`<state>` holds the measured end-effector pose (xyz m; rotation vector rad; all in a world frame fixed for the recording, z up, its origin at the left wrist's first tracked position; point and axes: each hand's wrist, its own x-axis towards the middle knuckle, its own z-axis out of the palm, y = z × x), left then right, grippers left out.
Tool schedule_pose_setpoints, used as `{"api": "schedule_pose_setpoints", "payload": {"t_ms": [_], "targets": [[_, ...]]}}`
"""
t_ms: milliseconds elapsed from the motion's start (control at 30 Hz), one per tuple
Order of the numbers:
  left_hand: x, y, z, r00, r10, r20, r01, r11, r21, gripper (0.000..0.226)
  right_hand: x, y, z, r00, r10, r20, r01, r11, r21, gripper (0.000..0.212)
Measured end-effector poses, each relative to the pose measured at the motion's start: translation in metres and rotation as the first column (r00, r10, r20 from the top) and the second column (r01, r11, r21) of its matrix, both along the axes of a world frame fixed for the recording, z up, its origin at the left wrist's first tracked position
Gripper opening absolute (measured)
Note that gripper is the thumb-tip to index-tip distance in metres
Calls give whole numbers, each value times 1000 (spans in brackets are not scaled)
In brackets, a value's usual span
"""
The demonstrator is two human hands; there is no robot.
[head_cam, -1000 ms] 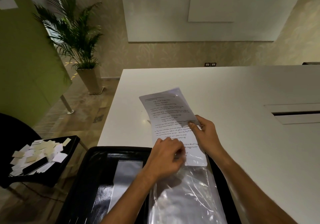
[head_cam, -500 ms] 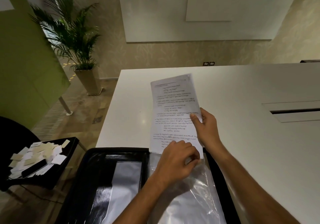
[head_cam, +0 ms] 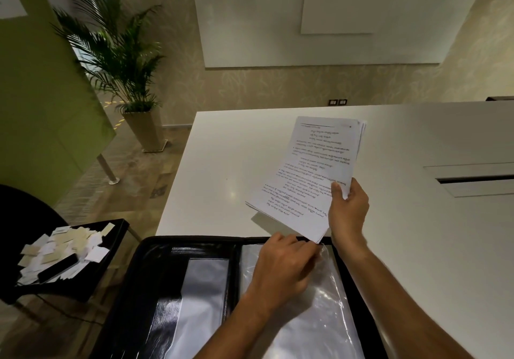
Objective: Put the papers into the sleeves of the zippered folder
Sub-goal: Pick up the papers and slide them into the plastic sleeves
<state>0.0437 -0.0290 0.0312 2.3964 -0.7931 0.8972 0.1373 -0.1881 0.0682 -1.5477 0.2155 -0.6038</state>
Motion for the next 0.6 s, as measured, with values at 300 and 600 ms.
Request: {"api": "schedule_pose_setpoints", "payload": {"t_ms": [300,600], "targets": [[-13,-18,-11,968,58,-245,-79,994,-76,28,-21,4,-5,989,-46,138,54,997,-51,15],[-20,-22,-15,970,138,-201,-181,959,-219,19,-29,13,11,959,-110,261,122,992,-32,7]]}}
